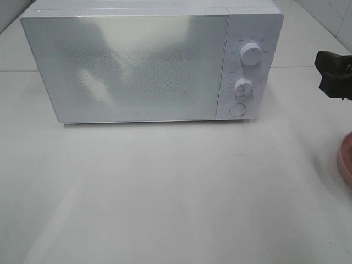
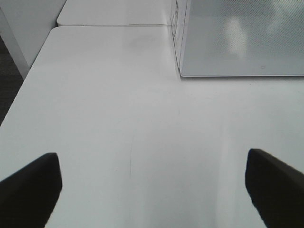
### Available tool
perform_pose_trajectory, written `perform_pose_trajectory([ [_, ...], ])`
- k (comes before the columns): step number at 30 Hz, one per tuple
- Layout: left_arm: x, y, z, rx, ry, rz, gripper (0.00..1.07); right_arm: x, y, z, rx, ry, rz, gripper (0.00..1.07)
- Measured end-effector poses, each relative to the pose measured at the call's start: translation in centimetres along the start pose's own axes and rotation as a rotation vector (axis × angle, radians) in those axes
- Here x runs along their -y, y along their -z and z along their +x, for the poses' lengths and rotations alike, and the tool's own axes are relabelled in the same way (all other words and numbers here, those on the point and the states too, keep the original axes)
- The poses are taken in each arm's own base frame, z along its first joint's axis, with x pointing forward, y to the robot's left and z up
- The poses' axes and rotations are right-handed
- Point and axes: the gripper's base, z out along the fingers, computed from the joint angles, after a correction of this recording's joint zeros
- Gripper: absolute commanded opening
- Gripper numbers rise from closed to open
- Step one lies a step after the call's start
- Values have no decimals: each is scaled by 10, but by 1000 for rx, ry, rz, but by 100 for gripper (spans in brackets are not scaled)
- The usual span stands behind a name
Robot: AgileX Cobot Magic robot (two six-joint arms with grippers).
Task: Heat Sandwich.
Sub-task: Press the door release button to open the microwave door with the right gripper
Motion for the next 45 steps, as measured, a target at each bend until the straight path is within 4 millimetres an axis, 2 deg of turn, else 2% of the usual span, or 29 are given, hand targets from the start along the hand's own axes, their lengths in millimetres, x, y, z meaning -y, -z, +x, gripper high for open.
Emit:
perform_pose_trajectory([
  [3, 0, 0, 0, 0, 0, 0, 101, -7, -2, 16, 12, 7, 20, 76],
  [4, 0, 0, 0, 0, 0, 0, 101, -7, -2, 16, 12, 7, 20, 76],
  [7, 0, 0, 0, 0, 0, 0, 101, -20, -3, 32, -8, 18, 28, 76],
  [15, 0, 0, 0, 0, 0, 0, 101, -40, -5, 49, -17, 17, 59, 76],
  [20, 0, 0, 0, 0, 0, 0, 101, -54, -3, 73, -114, 17, 102, 76],
  [25, 0, 0, 0, 0, 0, 0, 101, -65, -2, 87, -173, 25, 125, 76],
  [33, 0, 0, 0, 0, 0, 0, 101, -74, -8, 90, -177, 30, 118, 76],
  [45, 0, 0, 0, 0, 0, 0, 101, -74, -8, 90, -177, 27, 121, 76],
])
